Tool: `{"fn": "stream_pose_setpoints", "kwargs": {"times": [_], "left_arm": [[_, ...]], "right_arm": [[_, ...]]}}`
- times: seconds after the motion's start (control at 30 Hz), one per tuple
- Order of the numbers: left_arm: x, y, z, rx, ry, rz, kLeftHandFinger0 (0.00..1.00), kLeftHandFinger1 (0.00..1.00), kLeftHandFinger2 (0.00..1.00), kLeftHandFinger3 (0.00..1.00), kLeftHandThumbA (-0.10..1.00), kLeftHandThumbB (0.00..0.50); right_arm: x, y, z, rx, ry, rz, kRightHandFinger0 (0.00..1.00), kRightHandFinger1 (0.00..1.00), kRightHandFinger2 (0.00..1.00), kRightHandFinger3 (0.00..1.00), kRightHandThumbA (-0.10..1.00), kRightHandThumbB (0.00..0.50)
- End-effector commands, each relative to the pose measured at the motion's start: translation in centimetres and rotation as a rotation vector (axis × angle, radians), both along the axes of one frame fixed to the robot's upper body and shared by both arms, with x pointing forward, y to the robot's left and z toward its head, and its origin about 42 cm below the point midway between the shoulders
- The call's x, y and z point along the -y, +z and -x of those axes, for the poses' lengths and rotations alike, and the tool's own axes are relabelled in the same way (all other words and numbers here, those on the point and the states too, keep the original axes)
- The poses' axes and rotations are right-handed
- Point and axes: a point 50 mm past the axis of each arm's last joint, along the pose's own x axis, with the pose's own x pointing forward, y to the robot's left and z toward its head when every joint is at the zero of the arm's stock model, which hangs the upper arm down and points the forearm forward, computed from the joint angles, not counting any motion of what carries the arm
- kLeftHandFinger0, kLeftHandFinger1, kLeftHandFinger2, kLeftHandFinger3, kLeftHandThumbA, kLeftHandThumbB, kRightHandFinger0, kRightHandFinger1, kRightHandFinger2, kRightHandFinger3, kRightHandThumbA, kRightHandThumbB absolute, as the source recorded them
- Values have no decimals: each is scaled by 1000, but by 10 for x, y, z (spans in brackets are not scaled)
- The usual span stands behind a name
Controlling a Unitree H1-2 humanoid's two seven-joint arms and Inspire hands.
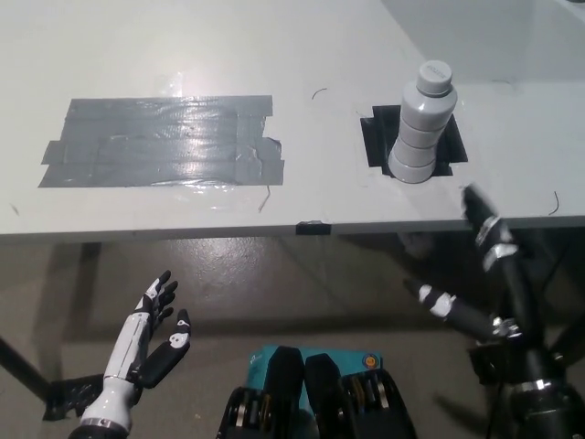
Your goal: A white bottle is kept in the middle of the desk infront of the robot and the robot picks it up with its right hand and passes it to a person
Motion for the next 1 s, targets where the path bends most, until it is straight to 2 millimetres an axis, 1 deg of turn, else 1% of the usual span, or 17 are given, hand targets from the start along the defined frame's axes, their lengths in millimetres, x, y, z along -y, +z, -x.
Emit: {"fn": "stream_pose_setpoints", "kwargs": {"times": [0.0, 0.1, 0.17, 0.23, 0.3, 0.33, 0.37, 0.4, 0.47, 0.53, 0.6, 0.63, 0.67, 0.77, 0.83, 0.9, 0.97], "left_arm": [[-1, 8, -4, 52, 1, -13, 1000, 1000, 1000, 1000, 359, 109], [0, 6, -2, 51, 1, -20, 1000, 1000, 1000, 1000, 368, 111], [-1, 7, -2, 56, 0, -26, 1000, 1000, 1000, 1000, 372, 109], [-1, 7, -3, 59, -7, -24, 1000, 1000, 1000, 1000, 367, 100], [-1, 7, -3, 59, -6, -16, 1000, 1000, 1000, 1000, 363, 102], [-1, 7, -3, 59, -5, -18, 1000, 1000, 1000, 1000, 363, 103], [-1, 7, -3, 59, -2, -15, 1000, 1000, 1000, 1000, 364, 108], [-1, 6, -3, 58, -2, -16, 1000, 1000, 1000, 1000, 364, 107], [-1, 6, -3, 54, 1, -17, 1000, 1000, 1000, 1000, 364, 108], [0, 7, -3, 54, -3, -11, 1000, 1000, 1000, 1000, 355, 97], [1, 7, -4, 53, -2, -12, 1000, 1000, 1000, 1000, 350, 104], [1, 7, -4, 55, -4, -12, 1000, 1000, 1000, 1000, 359, 111], [0, 7, -5, 56, -5, -11, 1000, 1000, 1000, 1000, 364, 111], [0, 8, -5, 61, -3, -13, 1000, 1000, 1000, 1000, 368, 110], [0, 10, -6, 68, -4, -18, 1000, 1000, 1000, 1000, 354, 99], [0, 10, -5, 65, -9, -16, 1000, 1000, 1000, 1000, 350, 96], [1, 10, -7, 66, -12, -15, 1000, 1000, 1000, 1000, 334, 93]], "right_arm": [[4, 41, -2, 131, -60, -8, 1000, 1000, 1000, 1000, 1000, 354], [10, 57, -18, 154, -106, 1, 1000, 1000, 1000, 1000, 1000, 415], [13, 60, -29, 132, -112, -27, 1000, 1000, 1000, 1000, 1000, 411], [17, 62, -41, 116, -112, -37, 1000, 1000, 1000, 1000, 1000, 353], [21, 65, -51, 89, -115, -42, 1000, 1000, 1000, 1000, 1000, 352], [22, 66, -57, 74, -114, -48, 1000, 1000, 1000, 1000, 1000, 340], [25, 66, -69, 59, -115, -42, 1000, 1000, 1000, 1000, 989, 288], [26, 66, -74, 48, -112, -42, 1000, 1000, 1000, 1000, 985, 284], [26, 66, -88, 13, -121, -26, 1000, 1000, 1000, 1000, 996, 310], [25, 64, -102, -24, -117, -33, 1000, 1000, 1000, 1000, 992, 333], [25, 60, -113, -45, -119, -25, 1000, 1000, 1000, 1000, 984, 315], [24, 59, -121, -59, -122, -15, 1000, 1000, 1000, 1000, 985, 318], [22, 58, -127, -82, -122, -9, 1000, 1000, 1000, 1000, 1000, 334], [18, 54, -143, -130, -117, 11, 1000, 1000, 1000, 1000, 1000, 352], [14, 52, -156, -161, -96, 16, 1000, 1000, 1000, 1000, 1000, 385], [12, 50, -163, -179, -95, 36, 1000, 1000, 1000, 1000, 1000, 408], [11, 50, -168, -193, -94, 50, 1000, 1000, 1000, 1000, 1000, 408]]}}
